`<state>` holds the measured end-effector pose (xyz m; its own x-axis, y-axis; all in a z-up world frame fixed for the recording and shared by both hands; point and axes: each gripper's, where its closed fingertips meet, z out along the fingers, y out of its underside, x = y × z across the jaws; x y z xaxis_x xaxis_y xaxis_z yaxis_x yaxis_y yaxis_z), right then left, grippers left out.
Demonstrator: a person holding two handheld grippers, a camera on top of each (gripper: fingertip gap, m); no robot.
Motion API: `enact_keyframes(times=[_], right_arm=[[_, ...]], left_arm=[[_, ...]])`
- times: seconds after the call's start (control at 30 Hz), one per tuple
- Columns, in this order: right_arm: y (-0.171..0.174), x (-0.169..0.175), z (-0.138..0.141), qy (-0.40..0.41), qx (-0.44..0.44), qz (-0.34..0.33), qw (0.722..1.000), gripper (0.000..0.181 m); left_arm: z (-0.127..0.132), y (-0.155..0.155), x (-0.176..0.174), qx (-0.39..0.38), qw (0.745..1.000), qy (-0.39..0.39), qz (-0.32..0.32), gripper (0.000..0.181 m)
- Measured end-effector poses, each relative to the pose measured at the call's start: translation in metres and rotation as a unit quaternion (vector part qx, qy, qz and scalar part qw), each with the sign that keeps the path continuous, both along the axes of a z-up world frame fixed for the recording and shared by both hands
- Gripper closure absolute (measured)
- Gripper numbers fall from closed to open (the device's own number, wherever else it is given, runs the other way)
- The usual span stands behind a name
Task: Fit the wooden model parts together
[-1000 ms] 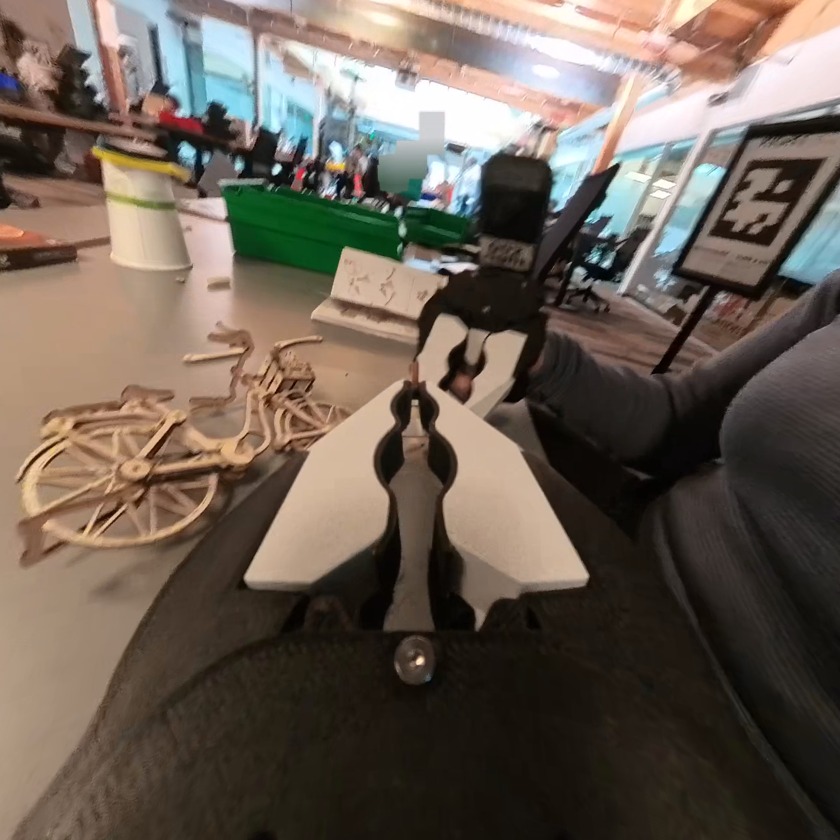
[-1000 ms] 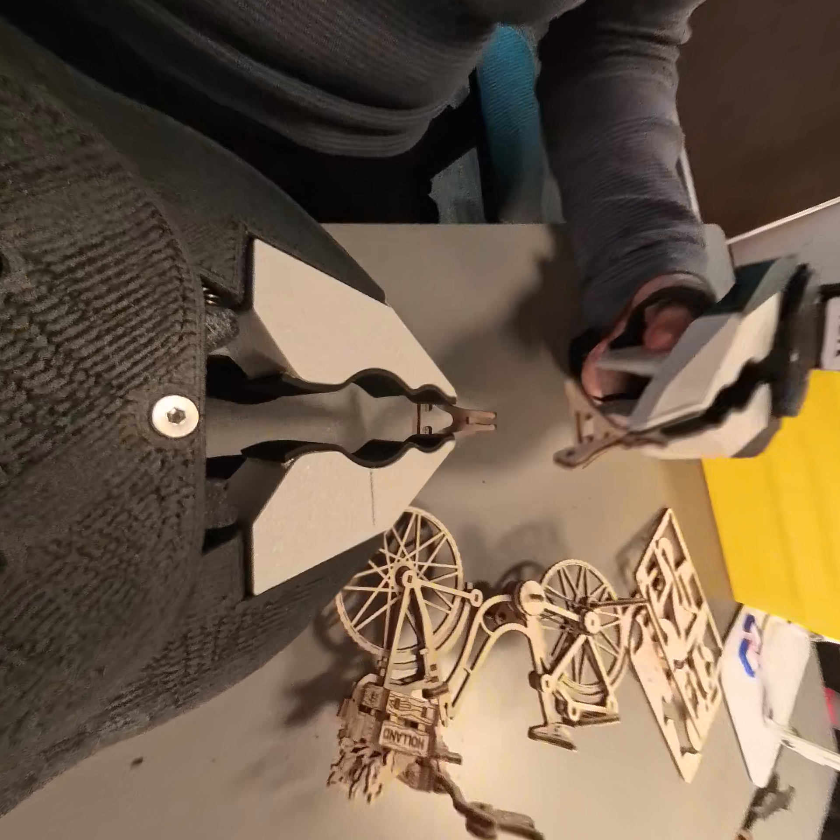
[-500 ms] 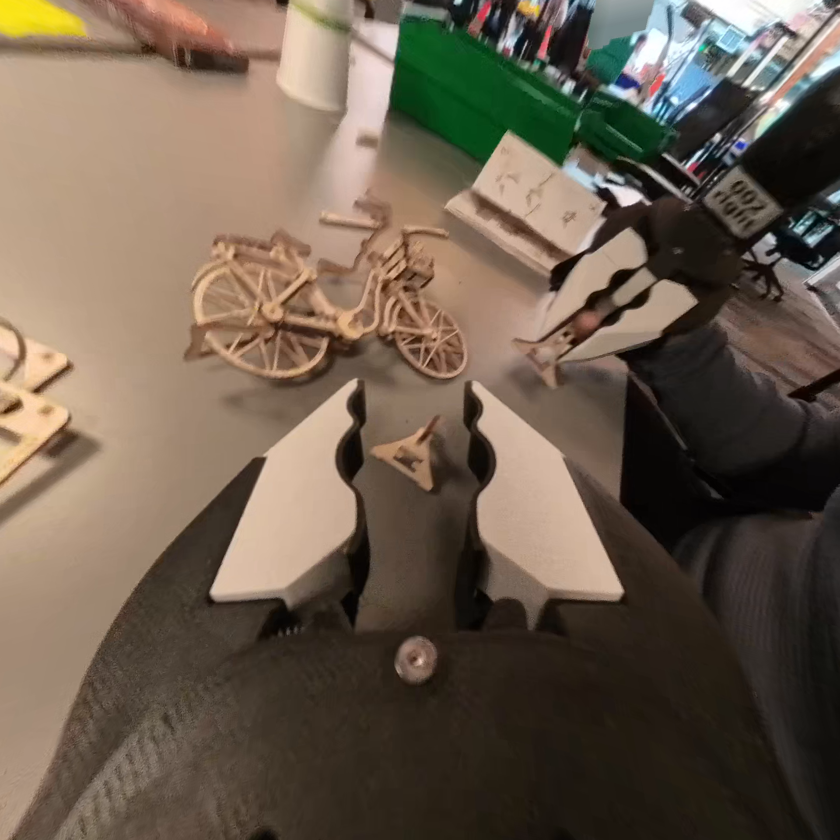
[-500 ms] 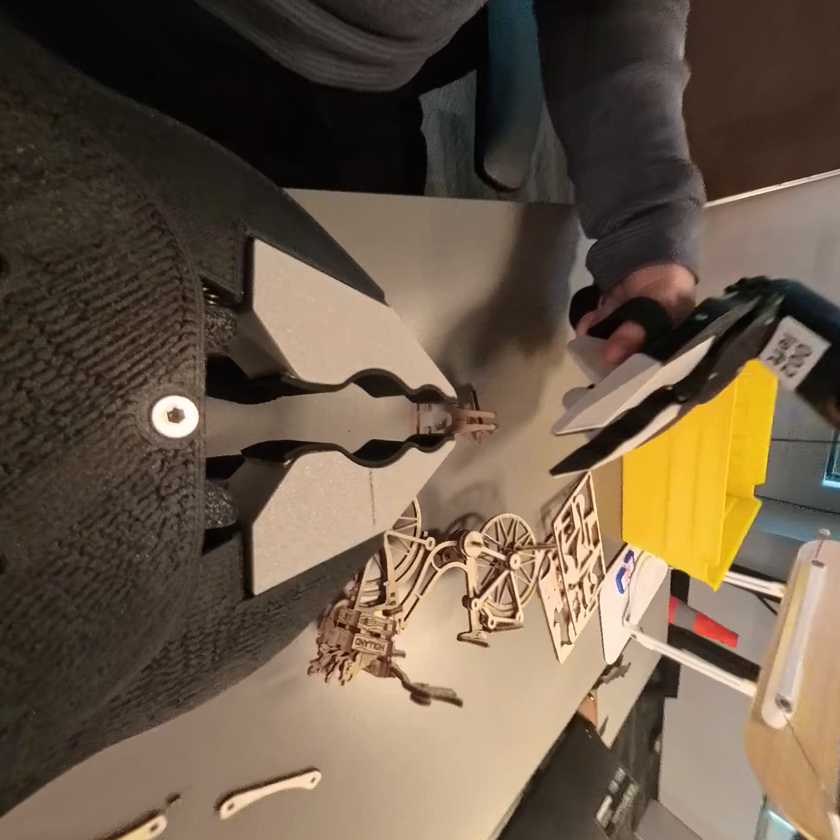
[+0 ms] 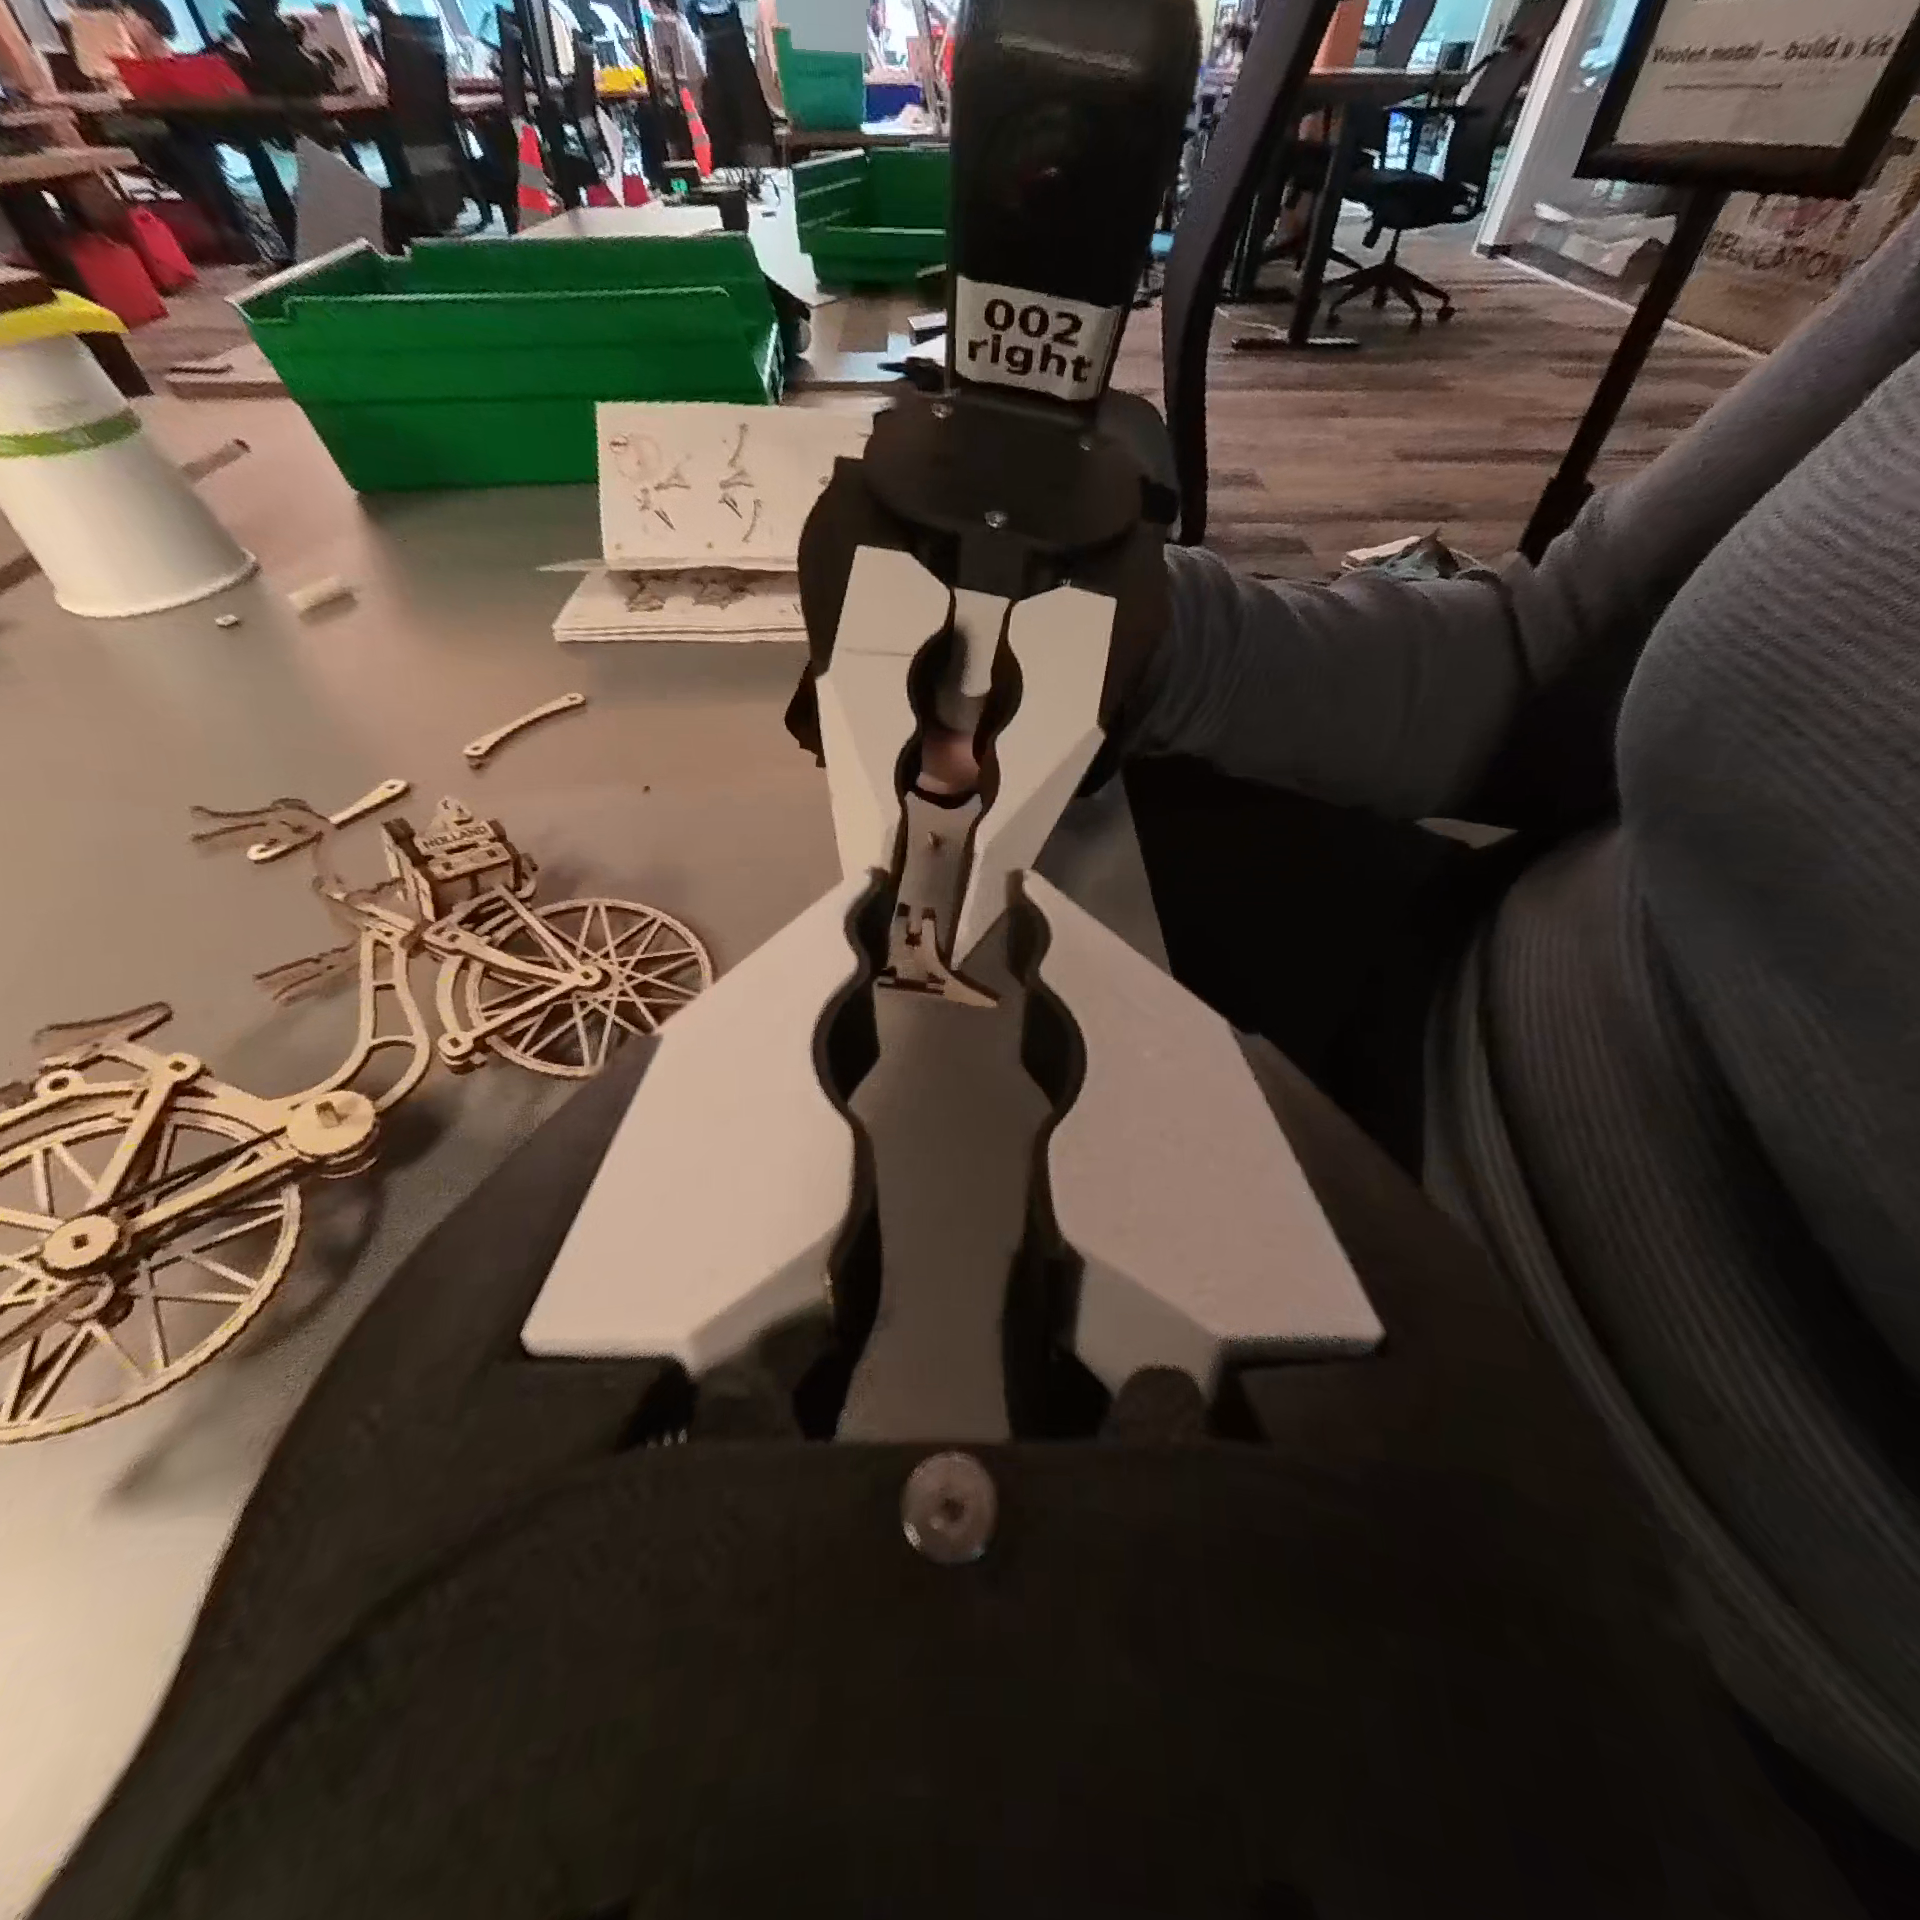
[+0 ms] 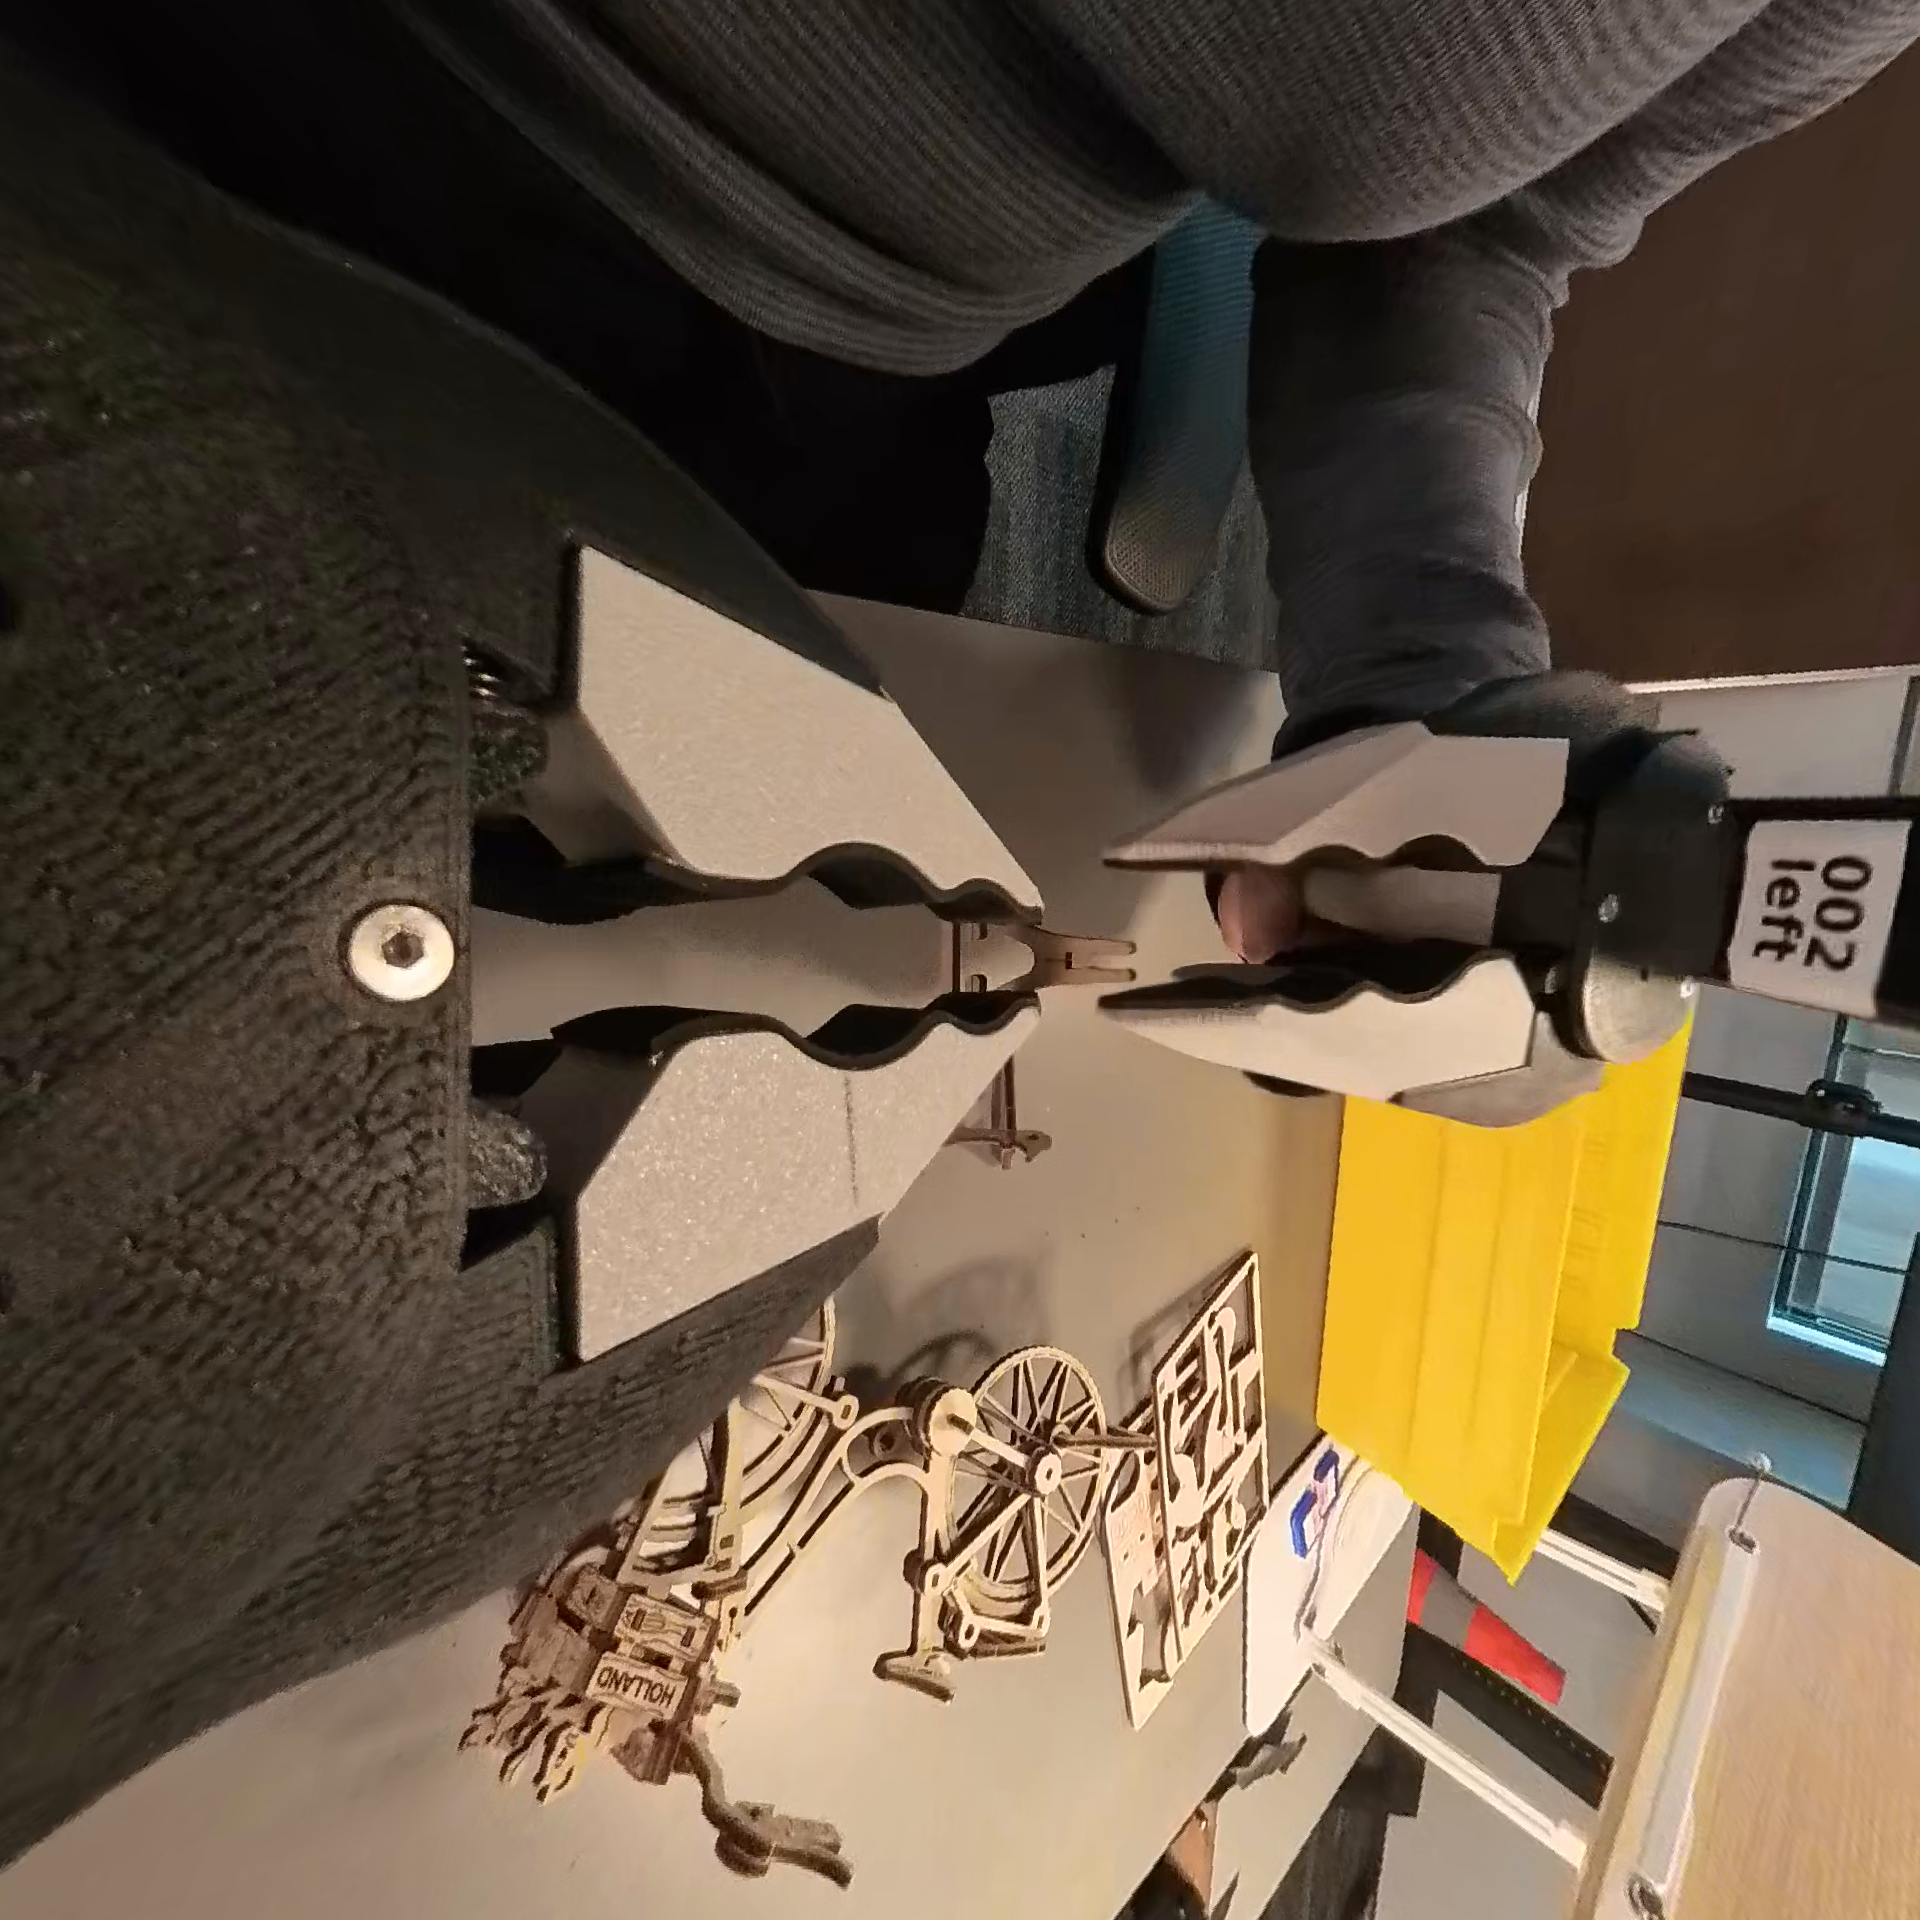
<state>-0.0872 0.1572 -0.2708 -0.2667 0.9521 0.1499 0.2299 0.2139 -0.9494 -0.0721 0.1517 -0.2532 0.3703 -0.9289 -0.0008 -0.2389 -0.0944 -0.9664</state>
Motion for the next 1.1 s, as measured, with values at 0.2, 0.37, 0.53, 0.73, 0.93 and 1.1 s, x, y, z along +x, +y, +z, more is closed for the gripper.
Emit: enact_keyframes(times=[0.2, 0.37, 0.53, 0.73, 0.93, 1.1], right_arm=[[-0.003, -0.001, -0.004, -0.006, -0.007, 0.008, 1.0, 0.171], [0.002, -0.006, -0.015, -0.046, -0.042, -0.009, 0.998, 0.153], [0.002, -0.01, -0.02, -0.059, -0.047, -0.006, 0.997, 0.16], [0.001, -0.012, -0.02, -0.065, -0.065, -0.003, 0.996, 0.164], [0.004, -0.013, -0.02, -0.064, -0.07, -0.01, 0.995, 0.167], [0.013, -0.009, -0.023, -0.069, -0.058, -0.031, 0.995, 0.168]], left_arm=[[-0.007, 0.004, -0.002, -0.005, 1.0, 0.021, 0.003, 0.175], [-0.014, 0.01, -0.004, -0.007, 0.998, 0.056, 0.013, 0.175], [-0.014, 0.011, -0.001, -0.006, 0.998, 0.065, 0.009, 0.175], [-0.015, 0.013, 0.001, -0.007, 0.998, 0.064, 0.008, 0.176], [-0.017, 0.017, -0.001, -0.017, 0.998, 0.055, 0.015, 0.176], [-0.001, 0.032, -0.032, -0.034, 0.996, -0.017, 0.083, 0.159]])
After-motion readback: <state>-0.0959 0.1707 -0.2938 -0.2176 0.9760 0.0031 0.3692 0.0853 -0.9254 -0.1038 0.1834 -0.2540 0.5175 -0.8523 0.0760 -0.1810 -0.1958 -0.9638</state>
